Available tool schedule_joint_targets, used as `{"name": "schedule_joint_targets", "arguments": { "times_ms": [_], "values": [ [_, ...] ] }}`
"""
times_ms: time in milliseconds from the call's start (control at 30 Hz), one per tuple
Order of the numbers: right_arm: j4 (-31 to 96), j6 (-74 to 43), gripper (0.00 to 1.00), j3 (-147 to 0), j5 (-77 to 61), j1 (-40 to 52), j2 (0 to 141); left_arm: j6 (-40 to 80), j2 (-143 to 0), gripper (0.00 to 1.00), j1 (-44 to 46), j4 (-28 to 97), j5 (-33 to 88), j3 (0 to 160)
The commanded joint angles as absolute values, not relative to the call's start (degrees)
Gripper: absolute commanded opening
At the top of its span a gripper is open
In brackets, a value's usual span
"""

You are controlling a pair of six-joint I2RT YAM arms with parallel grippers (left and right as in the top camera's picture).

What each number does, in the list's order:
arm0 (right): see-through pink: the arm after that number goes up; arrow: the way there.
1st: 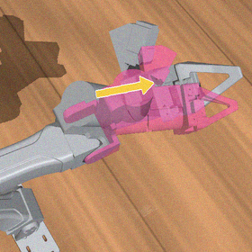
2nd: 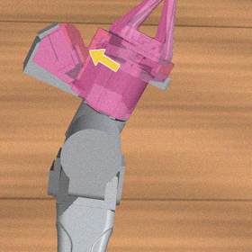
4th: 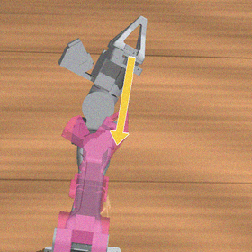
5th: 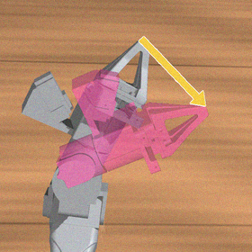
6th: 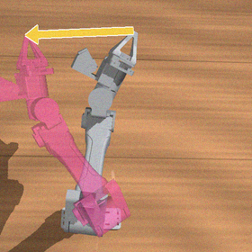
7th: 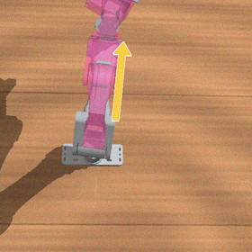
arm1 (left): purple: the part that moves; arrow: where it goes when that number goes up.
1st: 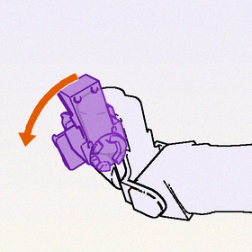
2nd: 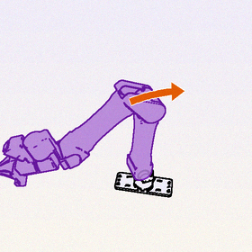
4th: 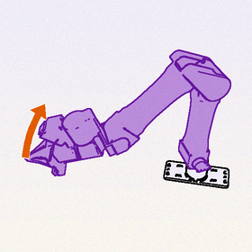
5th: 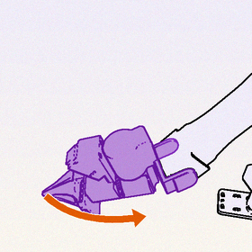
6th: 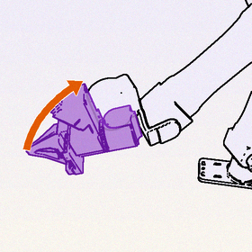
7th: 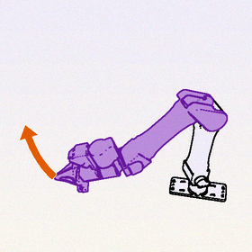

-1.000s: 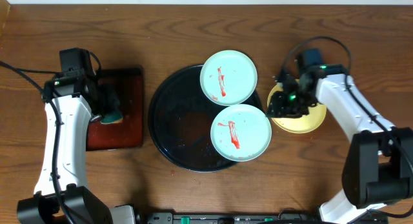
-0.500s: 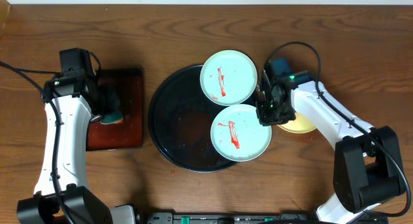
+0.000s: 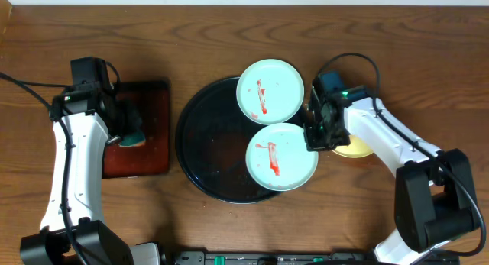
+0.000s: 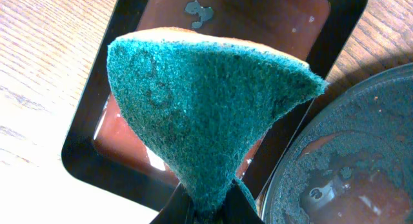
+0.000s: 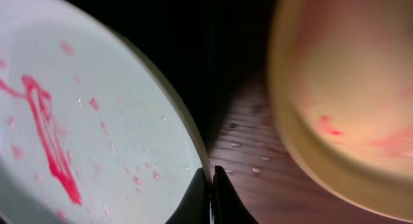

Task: Clean dirty plates on tray and stack at the side
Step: 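Grasp the rim of the front light-blue plate with right gripper, then bring the sponge in left gripper over the light-blue plate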

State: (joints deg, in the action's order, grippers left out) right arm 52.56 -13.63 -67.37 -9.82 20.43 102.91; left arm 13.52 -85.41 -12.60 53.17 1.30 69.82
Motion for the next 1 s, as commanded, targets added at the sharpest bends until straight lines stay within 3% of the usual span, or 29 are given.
{"name": "schedule_joint_targets", "arguments": {
  "times_ms": [0, 367, 967],
  "values": [
    [51.42, -16.19, 0.01, -67.02, -14.85, 23.70, 102.32, 13.89, -85.43, 0.08, -12.78, 53.39, 0.89, 69.43],
    [44.10, -36.38, 0.01, -67.00, -7.66, 33.26, 102.35, 13.82, -85.38, 0.08, -12.23, 53.84, 1.04, 69.43],
    [36.16, -36.05, 0.01, -60.42, -9.34, 35.35, 102.35, 12.62, -85.30, 0.07, 3.11, 53.76, 9.47, 69.45]
  ]
}}
